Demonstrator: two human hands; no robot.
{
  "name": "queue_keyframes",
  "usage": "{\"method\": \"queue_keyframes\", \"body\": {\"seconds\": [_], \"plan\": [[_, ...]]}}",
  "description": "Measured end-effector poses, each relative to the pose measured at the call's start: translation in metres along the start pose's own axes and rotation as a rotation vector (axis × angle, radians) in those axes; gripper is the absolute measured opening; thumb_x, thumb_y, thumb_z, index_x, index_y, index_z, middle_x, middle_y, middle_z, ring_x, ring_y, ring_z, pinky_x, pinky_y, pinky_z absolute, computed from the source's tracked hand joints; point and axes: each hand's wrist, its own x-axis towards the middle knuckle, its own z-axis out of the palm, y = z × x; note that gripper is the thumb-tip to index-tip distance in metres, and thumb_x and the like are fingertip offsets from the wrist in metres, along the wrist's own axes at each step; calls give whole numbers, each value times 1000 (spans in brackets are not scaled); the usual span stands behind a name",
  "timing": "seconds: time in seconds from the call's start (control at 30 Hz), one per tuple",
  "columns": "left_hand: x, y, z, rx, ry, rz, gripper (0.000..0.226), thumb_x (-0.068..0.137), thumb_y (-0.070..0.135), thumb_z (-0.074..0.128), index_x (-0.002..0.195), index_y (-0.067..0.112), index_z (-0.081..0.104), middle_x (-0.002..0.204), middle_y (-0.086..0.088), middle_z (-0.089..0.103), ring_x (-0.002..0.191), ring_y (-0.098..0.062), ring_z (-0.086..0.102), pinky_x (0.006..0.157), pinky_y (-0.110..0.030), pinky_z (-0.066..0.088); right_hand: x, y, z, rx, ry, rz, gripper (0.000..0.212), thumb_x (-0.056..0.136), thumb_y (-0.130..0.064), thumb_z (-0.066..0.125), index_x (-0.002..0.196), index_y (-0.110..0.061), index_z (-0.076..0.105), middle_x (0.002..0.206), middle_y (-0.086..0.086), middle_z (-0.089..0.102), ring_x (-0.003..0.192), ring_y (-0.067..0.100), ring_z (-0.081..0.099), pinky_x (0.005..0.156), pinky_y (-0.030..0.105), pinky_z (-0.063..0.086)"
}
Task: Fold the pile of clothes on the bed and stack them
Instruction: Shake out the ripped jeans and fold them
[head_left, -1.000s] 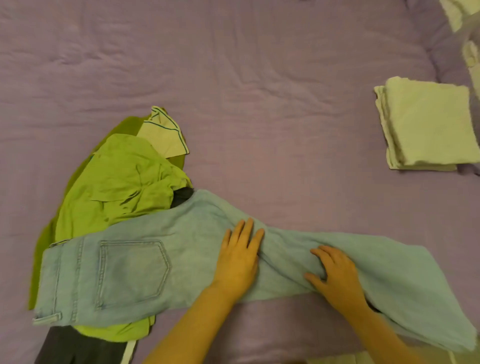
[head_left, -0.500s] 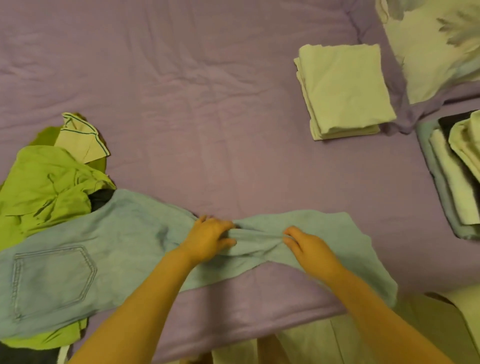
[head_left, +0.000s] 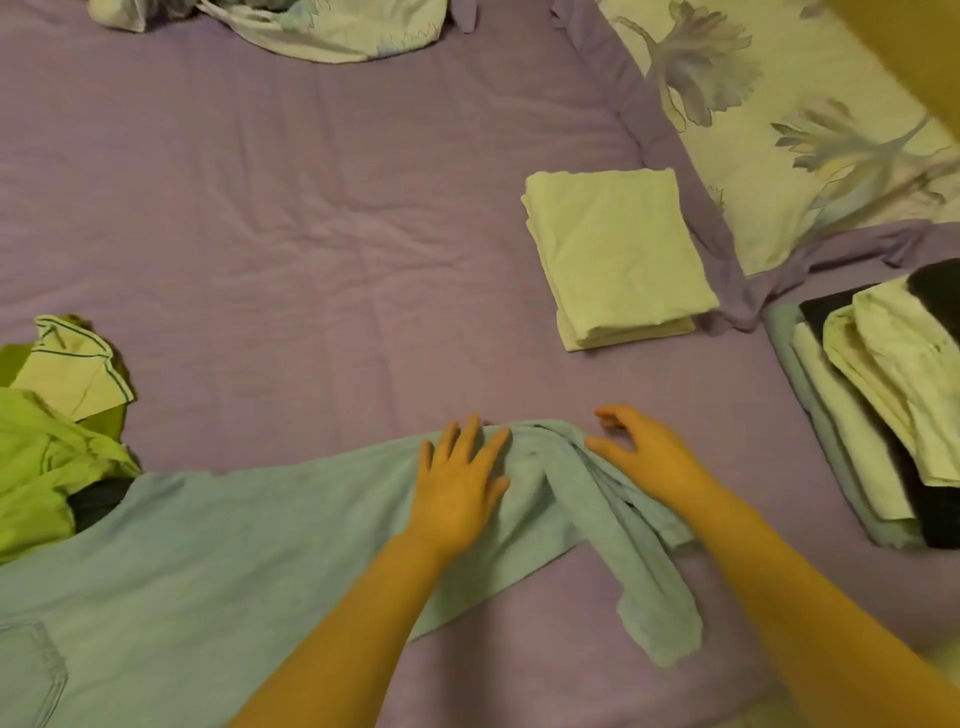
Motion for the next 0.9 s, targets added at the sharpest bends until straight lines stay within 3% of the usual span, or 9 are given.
{"method": "queue_keyframes", "body": {"seconds": [0.1, 0.23, 0.3, 0.43, 0.53, 0.67, 0.73, 0.8, 0.9], "plan": [[-1, 22, 10, -47, 16, 122, 64, 95, 58, 35, 147, 43, 2, 161, 1, -4, 148, -24, -5, 118, -47, -1, -41, 27, 2, 8, -2, -30, 67, 82, -50, 59, 141, -23, 40, 144, -3, 41, 134, 17, 34, 111, 36, 30], [19, 46, -2, -3, -46, 295, 74, 87, 65, 43, 145, 46, 1, 161, 6, 2, 148, -23, 0, 117, -48, -3, -84, 58, 3, 75, -99, -102, 85, 72, -47, 74, 138, -41, 20, 145, -21, 21, 135, 0, 18, 112, 24, 19], [31, 60, -8, -16, -108, 351, 74, 85, 65, 47, 148, 42, 16, 160, 4, 11, 147, -22, 7, 116, -49, 0, -94, 68, 7, 123, -54, -112, 77, 77, -36, 76, 133, -47, 25, 143, -25, 22, 134, -3, 19, 112, 23, 20], [47, 86, -12, -83, -187, 415, 60, 84, 61, 54, 139, 38, 45, 150, 5, 38, 141, -19, 26, 115, -47, 10, -87, 86, 3, 304, 121, -70, 38, 83, -12, 72, 108, -37, 57, 121, -19, 50, 117, 4, 48, 96, 10, 37], [55, 98, -10, -112, -231, 447, 50, 84, 57, 59, 128, 35, 58, 144, 8, 46, 136, -15, 34, 115, -40, 19, -75, 101, -5, 443, 210, 28, 22, 84, -6, 69, 92, -26, 65, 106, -1, 63, 100, 14, 58, 81, 11, 45], [60, 108, -7, -203, -203, 447, 54, 81, 46, 69, 131, 30, 56, 145, 5, 44, 134, -14, 36, 112, -31, 26, -50, 107, -20, 788, 213, 127, 12, 85, -15, 69, 88, -27, 68, 98, 1, 70, 90, 13, 66, 73, 19, 53], [63, 110, -9, -245, -191, 420, 62, 81, 43, 72, 137, 28, 49, 146, 3, 42, 133, -16, 37, 110, -30, 30, -30, 107, -28, 850, 271, 193, 6, 88, -19, 66, 92, -24, 66, 105, 3, 68, 98, 16, 64, 81, 28, 54], [69, 111, -11, -231, -175, 385, 65, 84, 41, 69, 141, 27, 42, 146, 3, 40, 133, -19, 38, 111, -34, 31, -14, 109, -33, 812, 326, 262, 16, 93, -23, 59, 107, -16, 62, 119, 8, 61, 107, 22, 58, 93, 38, 49], [76, 113, -11, -200, -85, 313, 57, 90, 37, 62, 142, 25, 42, 146, -2, 40, 135, -23, 35, 110, -34, 29, -26, 108, -27, 760, 414, 288, 29, 95, -33, 53, 120, -20, 56, 123, 2, 57, 104, 15, 55, 87, 29, 46]]}}
